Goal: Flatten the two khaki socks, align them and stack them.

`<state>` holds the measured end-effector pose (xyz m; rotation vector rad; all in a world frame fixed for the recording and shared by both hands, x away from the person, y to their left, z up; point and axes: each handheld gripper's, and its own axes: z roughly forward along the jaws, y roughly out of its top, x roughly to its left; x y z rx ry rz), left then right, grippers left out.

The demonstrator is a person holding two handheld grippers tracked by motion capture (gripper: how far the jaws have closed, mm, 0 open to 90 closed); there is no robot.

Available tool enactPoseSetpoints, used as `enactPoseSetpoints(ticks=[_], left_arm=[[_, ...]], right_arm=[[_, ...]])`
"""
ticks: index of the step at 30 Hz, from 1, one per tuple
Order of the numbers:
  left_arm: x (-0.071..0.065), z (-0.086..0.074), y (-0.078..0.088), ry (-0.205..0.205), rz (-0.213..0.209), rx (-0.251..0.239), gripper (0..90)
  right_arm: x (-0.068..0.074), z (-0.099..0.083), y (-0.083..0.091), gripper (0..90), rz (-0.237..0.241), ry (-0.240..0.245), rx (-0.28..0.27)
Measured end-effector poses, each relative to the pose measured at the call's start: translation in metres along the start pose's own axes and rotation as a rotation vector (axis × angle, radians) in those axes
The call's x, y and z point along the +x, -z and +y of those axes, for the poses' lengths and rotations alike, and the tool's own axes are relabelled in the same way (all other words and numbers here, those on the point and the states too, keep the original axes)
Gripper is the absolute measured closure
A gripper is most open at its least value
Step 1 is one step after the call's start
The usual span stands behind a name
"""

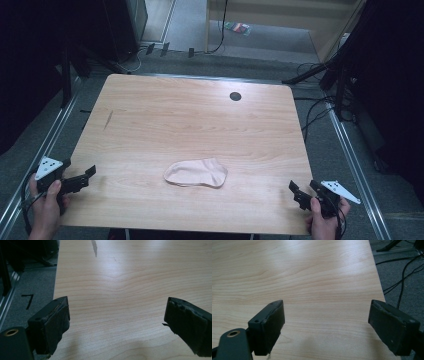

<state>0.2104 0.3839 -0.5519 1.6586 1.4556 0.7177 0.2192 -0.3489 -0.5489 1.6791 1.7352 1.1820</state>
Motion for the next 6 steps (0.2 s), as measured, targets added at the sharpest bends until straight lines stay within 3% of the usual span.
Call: enactPoseSetpoints(ticks=[6], left_arm=[[-0.0006, 0.0008, -0.0017, -0.001, 0.004, 0.013, 7.1]], right_arm=[[-0.0007, 0.0003, -0.0007, 13.8, -0.003, -0.001, 0.002]])
